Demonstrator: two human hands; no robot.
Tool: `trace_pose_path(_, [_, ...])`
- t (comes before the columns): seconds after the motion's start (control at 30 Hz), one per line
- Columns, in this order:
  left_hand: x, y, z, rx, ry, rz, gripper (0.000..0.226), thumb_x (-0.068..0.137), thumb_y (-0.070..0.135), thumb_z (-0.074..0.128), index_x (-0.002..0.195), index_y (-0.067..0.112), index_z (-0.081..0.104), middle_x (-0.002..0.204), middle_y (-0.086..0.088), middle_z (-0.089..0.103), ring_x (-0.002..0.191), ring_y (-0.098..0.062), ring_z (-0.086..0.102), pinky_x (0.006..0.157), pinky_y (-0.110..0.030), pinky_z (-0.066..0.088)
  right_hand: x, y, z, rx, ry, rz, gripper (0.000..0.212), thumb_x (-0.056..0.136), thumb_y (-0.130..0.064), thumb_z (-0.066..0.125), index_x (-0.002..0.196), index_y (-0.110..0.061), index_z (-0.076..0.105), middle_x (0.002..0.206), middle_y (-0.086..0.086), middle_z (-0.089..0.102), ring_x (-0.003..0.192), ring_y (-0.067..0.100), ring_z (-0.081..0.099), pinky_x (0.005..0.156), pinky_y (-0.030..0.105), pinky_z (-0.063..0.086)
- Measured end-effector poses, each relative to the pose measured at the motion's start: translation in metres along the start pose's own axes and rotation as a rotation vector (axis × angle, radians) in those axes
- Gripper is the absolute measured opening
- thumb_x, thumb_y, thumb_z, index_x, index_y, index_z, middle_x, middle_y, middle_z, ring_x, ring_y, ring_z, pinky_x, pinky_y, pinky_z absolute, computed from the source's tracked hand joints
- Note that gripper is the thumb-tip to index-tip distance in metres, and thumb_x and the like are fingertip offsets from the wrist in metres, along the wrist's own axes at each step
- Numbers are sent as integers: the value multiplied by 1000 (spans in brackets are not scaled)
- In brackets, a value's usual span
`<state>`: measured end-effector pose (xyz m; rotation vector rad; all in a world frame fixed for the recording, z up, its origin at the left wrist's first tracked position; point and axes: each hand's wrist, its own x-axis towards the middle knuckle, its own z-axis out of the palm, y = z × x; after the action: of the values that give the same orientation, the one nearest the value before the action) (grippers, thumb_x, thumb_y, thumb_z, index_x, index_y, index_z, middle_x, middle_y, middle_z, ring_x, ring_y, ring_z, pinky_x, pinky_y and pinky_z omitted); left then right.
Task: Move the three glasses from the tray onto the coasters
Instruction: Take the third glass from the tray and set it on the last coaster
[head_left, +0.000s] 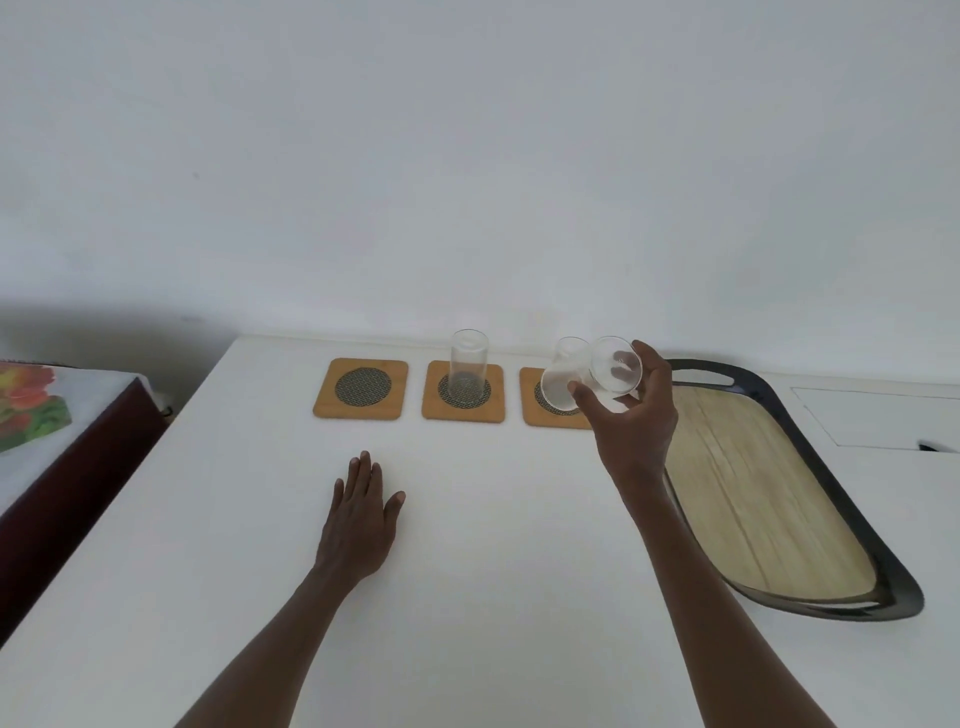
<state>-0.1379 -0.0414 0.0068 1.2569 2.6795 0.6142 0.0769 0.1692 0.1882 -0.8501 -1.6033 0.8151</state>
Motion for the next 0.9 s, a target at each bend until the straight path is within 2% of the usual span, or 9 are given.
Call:
trace_pose_path(0.07, [3, -15, -8, 3, 5, -10, 67, 102, 43, 27, 152, 0, 14, 163, -11, 0, 149, -19, -6, 120, -37, -2, -8, -6, 16, 7, -11, 13, 75, 66, -18, 90, 130, -20, 52, 115, -10, 62, 105, 10, 62, 84, 26, 57])
trace_pose_path(0.13, [7, -29, -15, 8, 3, -19, 67, 102, 43, 27, 151, -1, 14, 163, -12, 0, 150, -20, -6, 121, -38, -1, -15, -11, 31, 9, -38, 23, 75, 66, -20, 90, 130, -22, 51, 116, -10, 63, 105, 7, 61, 85, 30, 57])
trace_pose_path(0.3, [15, -54, -23, 25, -8, -32, 68, 102, 42, 28, 151, -2, 14, 163, -14, 0, 150, -22, -5, 122, -42, 1, -29, -19, 69, 21, -115, 24, 75, 67, -16, 90, 131, -17, 52, 119, 0, 64, 108, 14, 62, 81, 9, 50])
trace_pose_path(0.43, [21, -69, -23, 23, -8, -41, 72, 100, 48, 28, 152, -1, 13, 163, -14, 2, 150, -23, -3, 122, -43, 3, -36, -23, 98, 22, -182, 46, 76, 68, -17, 89, 133, -16, 50, 119, -3, 62, 107, 7, 60, 81, 7, 49])
trace_pose_path(0.53, [24, -76, -21, 40, -15, -44, 86, 92, 62, 14, 152, 1, 10, 163, -12, 1, 150, -21, -3, 122, -41, 2, -40, -25, 122, 19, -222, 66, 77, 68, -16, 89, 134, -17, 49, 119, -5, 61, 106, -1, 58, 85, 17, 54])
trace_pose_path(0.6, [24, -77, -18, 47, 5, -41, 89, 89, 64, 9, 153, 2, 10, 163, -11, 2, 150, -20, -3, 122, -40, 2, -41, -24, 138, 1, -248, 62, 77, 68, -21, 89, 133, -21, 48, 121, -7, 61, 108, -3, 57, 88, 26, 56])
trace_pose_path(0.67, [24, -77, -16, 45, 18, -42, 89, 89, 64, 9, 153, 2, 11, 163, -10, 3, 150, -19, -2, 122, -40, 3, -41, -23, 154, -12, -275, 64, 78, 68, -23, 89, 134, -23, 48, 123, -8, 61, 109, -3, 56, 89, 30, 56])
trace_pose_path(0.8, [25, -78, -13, 54, 38, -41, 85, 93, 62, 14, 152, 2, 13, 163, -10, 4, 150, -19, 0, 122, -40, 5, -38, -19, 190, -55, -336, 38, 78, 68, -29, 88, 134, -23, 47, 123, -4, 62, 108, 16, 61, 89, 37, 55])
trace_pose_path(0.9, [25, -78, -12, 52, 51, -40, 83, 94, 60, 17, 152, 2, 14, 163, -10, 4, 150, -18, -1, 121, -41, 6, -33, -15, 220, -85, -397, 1, 78, 70, -27, 87, 136, -18, 46, 124, 0, 62, 109, 17, 60, 91, 40, 54])
